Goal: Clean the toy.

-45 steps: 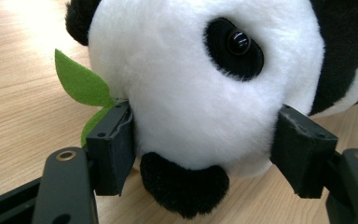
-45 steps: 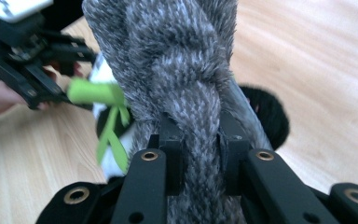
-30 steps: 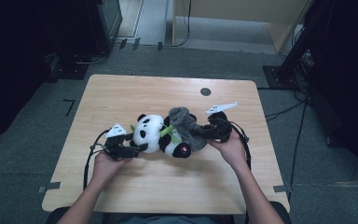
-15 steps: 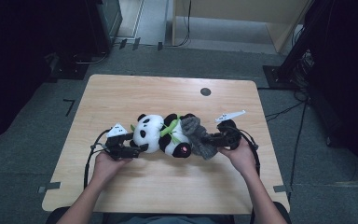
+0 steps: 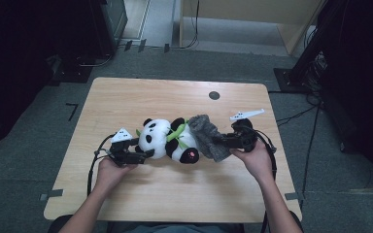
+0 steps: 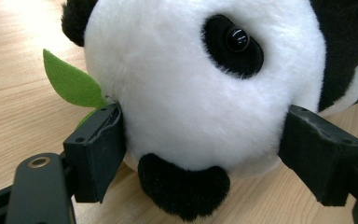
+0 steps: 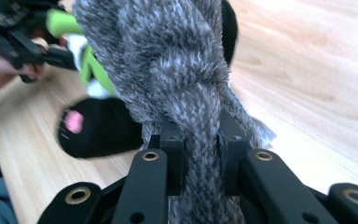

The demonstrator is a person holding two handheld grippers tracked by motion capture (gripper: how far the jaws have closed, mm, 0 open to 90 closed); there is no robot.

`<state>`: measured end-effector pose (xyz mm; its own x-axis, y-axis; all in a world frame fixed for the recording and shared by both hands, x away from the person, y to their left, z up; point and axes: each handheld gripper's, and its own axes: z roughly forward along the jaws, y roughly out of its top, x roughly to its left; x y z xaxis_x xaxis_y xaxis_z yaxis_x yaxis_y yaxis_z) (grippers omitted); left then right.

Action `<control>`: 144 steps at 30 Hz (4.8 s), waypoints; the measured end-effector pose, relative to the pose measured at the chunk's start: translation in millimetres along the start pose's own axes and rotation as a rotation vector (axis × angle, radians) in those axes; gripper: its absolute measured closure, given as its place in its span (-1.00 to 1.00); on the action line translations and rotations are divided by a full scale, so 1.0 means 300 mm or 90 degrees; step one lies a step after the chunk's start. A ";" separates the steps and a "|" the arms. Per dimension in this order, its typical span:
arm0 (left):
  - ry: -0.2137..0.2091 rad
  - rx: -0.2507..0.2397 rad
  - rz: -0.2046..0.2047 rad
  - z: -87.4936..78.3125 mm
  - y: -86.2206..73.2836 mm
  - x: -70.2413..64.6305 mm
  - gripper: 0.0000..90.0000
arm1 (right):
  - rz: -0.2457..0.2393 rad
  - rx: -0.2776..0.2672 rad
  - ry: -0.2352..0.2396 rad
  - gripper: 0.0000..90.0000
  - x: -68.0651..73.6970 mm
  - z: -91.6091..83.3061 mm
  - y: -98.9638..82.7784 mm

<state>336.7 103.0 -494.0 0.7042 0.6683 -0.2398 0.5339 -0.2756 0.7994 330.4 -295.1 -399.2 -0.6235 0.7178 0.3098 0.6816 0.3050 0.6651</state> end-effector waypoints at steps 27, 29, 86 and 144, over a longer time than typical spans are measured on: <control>0.006 -0.003 0.013 -0.004 0.001 -0.002 -0.50 | -0.099 0.029 0.077 0.70 0.363 0.298 0.411; 0.007 -0.003 0.014 -0.005 0.001 -0.003 -0.49 | -0.098 0.043 0.075 0.70 0.371 0.350 0.411; 0.009 -0.004 0.007 -0.001 0.001 -0.004 -0.43 | -0.154 0.067 0.066 0.71 0.296 0.171 0.180; 0.016 0.000 0.018 -0.004 0.001 -0.007 -0.26 | -0.179 0.053 0.023 0.70 0.258 0.177 0.172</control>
<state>334.8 102.4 -492.3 0.7068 0.6774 -0.2040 0.5144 -0.2940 0.8056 337.7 -190.6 -377.0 -0.8045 0.5755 0.1470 0.5087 0.5396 0.6708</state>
